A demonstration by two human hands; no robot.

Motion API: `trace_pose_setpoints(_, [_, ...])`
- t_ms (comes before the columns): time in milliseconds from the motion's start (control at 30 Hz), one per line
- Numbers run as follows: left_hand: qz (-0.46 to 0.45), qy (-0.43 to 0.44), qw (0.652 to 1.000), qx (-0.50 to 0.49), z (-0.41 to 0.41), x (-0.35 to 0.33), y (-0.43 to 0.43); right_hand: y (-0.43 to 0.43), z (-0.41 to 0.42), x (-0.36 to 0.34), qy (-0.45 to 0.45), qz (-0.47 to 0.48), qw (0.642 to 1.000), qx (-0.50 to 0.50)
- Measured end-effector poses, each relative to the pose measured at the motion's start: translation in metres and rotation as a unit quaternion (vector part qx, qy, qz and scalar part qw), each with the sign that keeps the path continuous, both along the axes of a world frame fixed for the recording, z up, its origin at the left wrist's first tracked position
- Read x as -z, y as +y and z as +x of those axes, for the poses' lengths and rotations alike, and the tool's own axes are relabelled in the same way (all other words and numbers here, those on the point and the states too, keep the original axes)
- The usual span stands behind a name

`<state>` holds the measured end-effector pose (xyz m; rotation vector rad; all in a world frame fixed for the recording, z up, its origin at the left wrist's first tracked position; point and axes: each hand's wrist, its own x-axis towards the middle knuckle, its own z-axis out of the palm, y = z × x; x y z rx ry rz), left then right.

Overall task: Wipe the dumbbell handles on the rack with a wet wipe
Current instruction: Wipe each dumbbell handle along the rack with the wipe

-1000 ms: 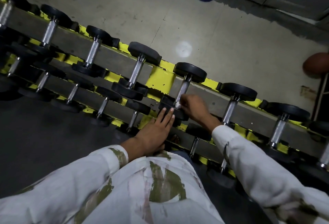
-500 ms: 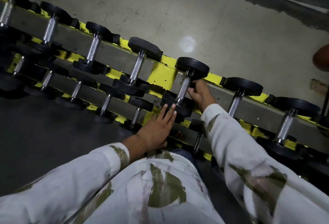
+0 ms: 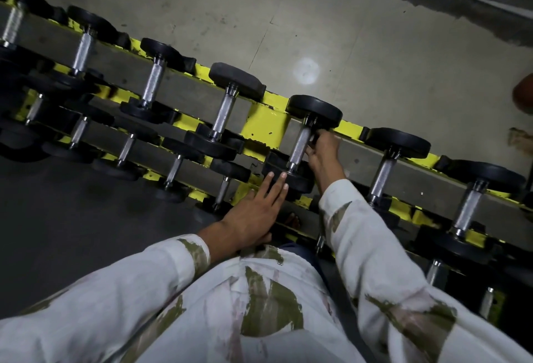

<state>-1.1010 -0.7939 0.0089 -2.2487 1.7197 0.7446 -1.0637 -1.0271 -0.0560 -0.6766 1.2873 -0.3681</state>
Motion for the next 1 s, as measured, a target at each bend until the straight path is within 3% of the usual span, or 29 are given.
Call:
trace_pose_setpoints(67, [0.001,0.002,1.0,-0.002,0.0,-0.001,-0.001,0.01,-0.007,0.001,0.058,-0.152,0.986,-0.019])
trace_pose_setpoints(133, [0.004,0.001,1.0,-0.002,-0.001,-0.002,-0.001,0.017,-0.017,-0.005,0.138,-0.333,0.927,-0.104])
trace_pose_setpoints(233, [0.004,-0.002,1.0,0.0,-0.002,-0.003,-0.001,0.022,-0.032,-0.015,0.16,-0.539,0.795,-0.228])
trace_pose_setpoints(300, [0.002,-0.006,1.0,0.002,-0.002,-0.002,-0.001,0.02,-0.039,-0.012,0.151,-0.636,0.677,-0.338])
trace_pose_setpoints(367, [-0.003,-0.013,1.0,0.005,-0.003,-0.001,-0.001,0.012,-0.041,-0.011,0.185,-0.699,0.544,-0.425])
trace_pose_setpoints(433, [-0.005,-0.015,1.0,0.007,-0.002,0.001,0.0,0.001,-0.036,-0.017,0.236,-0.719,0.464,-0.46])
trace_pose_setpoints(567, [-0.003,-0.011,1.0,0.008,0.0,0.003,0.001,0.005,-0.028,-0.03,0.269,-0.682,0.391,-0.557])
trace_pose_setpoints(600, [-0.004,-0.009,1.0,0.005,-0.001,0.003,0.001,0.01,-0.025,-0.03,0.258,-0.654,0.366,-0.61])
trace_pose_setpoints(733, [-0.005,-0.006,1.0,0.0,-0.001,0.002,0.0,0.017,-0.015,-0.039,0.186,-0.506,0.326,-0.777])
trace_pose_setpoints(833, [-0.004,-0.01,1.0,0.0,-0.001,0.002,0.0,-0.006,-0.003,-0.053,0.23,-0.614,0.271,-0.705])
trace_pose_setpoints(933, [-0.007,-0.006,1.0,-0.01,-0.004,0.001,0.0,-0.016,-0.009,-0.058,0.254,-0.669,0.345,-0.608])
trace_pose_setpoints(1000, [-0.007,-0.002,1.0,-0.016,-0.005,0.001,-0.001,-0.003,-0.018,-0.051,0.206,-0.605,0.369,-0.675])
